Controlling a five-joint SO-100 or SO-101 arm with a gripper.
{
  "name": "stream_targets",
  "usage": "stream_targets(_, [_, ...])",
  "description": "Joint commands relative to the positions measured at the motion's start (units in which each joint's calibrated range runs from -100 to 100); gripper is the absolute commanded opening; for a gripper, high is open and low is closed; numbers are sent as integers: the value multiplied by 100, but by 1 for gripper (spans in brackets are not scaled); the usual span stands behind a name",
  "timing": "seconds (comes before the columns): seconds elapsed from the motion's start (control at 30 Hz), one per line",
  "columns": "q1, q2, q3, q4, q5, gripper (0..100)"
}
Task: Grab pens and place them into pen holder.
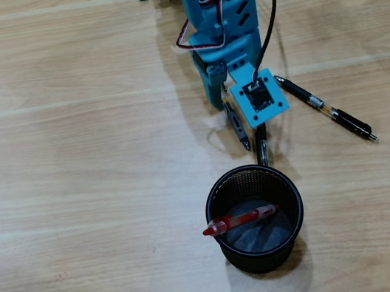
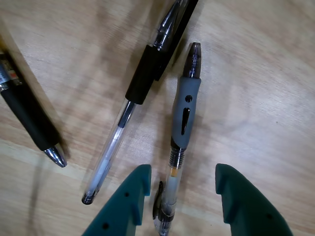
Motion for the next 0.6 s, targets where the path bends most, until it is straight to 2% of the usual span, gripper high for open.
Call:
stream_targets(0.0, [-15, 97, -90, -97, -26, 16])
stream_targets(0.57, [260, 666, 290, -88, -21, 16])
